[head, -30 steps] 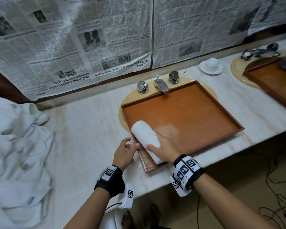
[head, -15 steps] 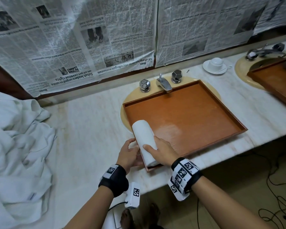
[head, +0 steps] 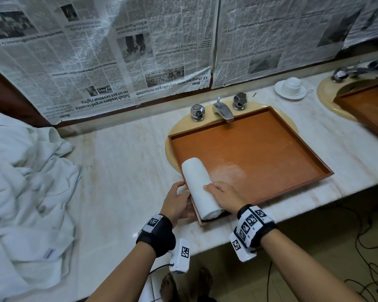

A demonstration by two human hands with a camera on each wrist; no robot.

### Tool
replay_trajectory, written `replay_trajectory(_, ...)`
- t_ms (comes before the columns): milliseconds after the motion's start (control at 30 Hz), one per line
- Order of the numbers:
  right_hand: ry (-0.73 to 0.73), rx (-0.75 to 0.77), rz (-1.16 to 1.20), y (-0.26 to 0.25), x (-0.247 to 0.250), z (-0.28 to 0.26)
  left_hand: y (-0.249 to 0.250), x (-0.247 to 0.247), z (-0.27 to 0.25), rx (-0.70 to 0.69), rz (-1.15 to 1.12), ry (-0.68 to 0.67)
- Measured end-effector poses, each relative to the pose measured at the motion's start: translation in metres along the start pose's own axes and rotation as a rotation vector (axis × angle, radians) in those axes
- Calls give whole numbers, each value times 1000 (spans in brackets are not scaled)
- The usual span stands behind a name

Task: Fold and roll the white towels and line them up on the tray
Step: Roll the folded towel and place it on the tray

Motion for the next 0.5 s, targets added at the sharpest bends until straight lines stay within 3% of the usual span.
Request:
replay_trajectory(200, 119, 165, -153, -9, -2, -9, 2, 0, -1, 10, -18, -25)
replay_trajectory(500, 84, 73, -244, -11, -7, -15, 1, 1, -5, 23, -27, -41)
Point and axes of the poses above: each hand's wrist, its own z-axis towards the middle knuckle, its own x-axis out of the back of the hand, y = z × x, the point moved 3 cm from there along z, towards the middle knuckle, and after that the axes turned 5 degrees about -y, right-handed, at the moved point
